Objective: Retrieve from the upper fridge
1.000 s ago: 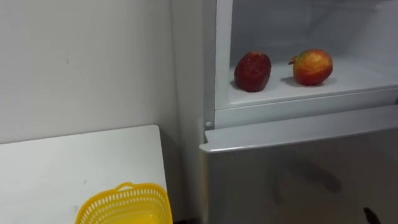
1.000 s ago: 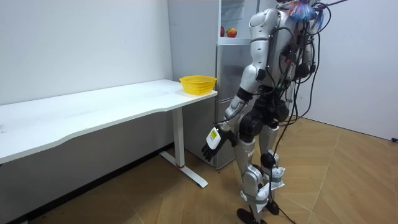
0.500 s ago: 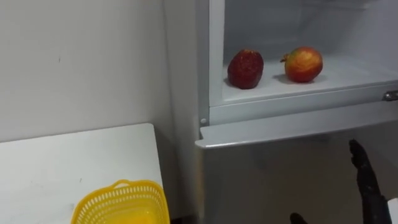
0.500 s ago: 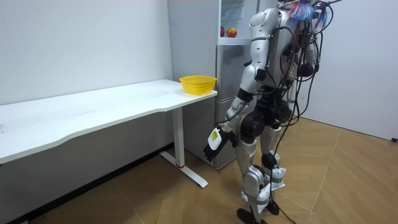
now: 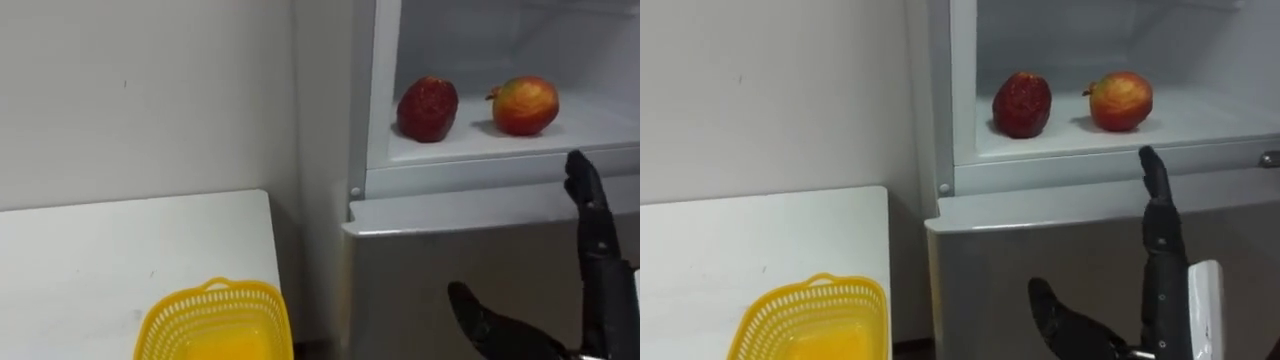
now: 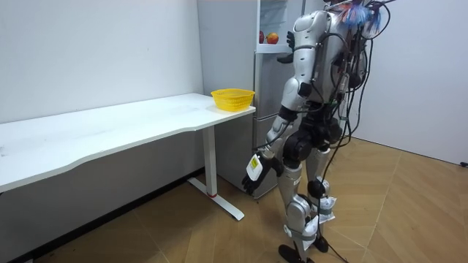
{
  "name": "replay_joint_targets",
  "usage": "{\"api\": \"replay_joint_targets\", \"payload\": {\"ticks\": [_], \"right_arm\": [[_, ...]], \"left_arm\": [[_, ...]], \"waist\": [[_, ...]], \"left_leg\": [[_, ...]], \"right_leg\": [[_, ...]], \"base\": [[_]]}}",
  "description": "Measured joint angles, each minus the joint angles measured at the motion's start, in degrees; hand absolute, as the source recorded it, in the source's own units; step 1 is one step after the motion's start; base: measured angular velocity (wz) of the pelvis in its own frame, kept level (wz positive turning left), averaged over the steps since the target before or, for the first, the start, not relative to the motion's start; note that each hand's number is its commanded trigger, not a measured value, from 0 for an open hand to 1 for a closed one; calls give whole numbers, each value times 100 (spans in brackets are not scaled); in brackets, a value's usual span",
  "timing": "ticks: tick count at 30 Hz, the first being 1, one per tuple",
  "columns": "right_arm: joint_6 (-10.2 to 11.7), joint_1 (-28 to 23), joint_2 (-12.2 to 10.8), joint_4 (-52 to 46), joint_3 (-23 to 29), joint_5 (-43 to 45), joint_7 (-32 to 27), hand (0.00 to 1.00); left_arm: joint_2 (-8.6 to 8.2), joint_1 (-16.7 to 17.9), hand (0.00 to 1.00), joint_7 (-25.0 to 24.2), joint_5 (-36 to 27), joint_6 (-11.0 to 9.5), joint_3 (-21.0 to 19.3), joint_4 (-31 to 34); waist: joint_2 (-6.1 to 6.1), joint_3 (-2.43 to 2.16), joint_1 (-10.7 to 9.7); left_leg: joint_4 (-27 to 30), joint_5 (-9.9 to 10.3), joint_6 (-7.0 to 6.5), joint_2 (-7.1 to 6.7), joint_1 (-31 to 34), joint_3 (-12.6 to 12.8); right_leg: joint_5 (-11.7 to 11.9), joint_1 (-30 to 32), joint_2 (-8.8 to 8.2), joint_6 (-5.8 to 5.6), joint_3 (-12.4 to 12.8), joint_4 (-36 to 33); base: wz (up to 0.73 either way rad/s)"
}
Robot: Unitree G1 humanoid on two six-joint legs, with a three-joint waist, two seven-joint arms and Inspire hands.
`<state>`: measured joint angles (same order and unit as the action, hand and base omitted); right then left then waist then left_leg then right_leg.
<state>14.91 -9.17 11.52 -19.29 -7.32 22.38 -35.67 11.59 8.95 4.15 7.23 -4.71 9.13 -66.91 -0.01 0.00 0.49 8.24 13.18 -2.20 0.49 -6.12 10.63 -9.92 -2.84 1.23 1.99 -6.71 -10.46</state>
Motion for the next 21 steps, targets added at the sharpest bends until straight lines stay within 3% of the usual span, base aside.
{"api": "replay_joint_targets", "payload": {"ticks": [5,11,16,21], "right_arm": [[-9,352,66,0,6,-1,-10,0],[-133,823,200,-255,133,-7,-46,0],[-126,936,329,-258,452,-137,-43,0],[-134,976,361,-253,654,-183,17,0]], "left_arm": [[-1,-8,0,0,128,171,-29,34],[2,37,0,7,478,258,-226,54],[44,155,0,22,480,283,-359,37],[34,256,0,4,475,354,-456,25]], "waist": [[-30,-18,10],[-159,-96,44],[-304,-35,86],[-291,-14,106]], "left_leg": [[30,0,0,-2,49,-52],[69,-5,4,-2,37,-142],[114,-4,4,-8,-31,-211],[109,3,0,-11,-3,-290]], "right_leg": [[1,10,-3,-1,-98,2],[1,-25,-7,-1,-124,-1],[11,-184,-21,2,-229,79],[15,-180,-31,7,-289,39]], "base": [[7],[4],[7],[5]]}}
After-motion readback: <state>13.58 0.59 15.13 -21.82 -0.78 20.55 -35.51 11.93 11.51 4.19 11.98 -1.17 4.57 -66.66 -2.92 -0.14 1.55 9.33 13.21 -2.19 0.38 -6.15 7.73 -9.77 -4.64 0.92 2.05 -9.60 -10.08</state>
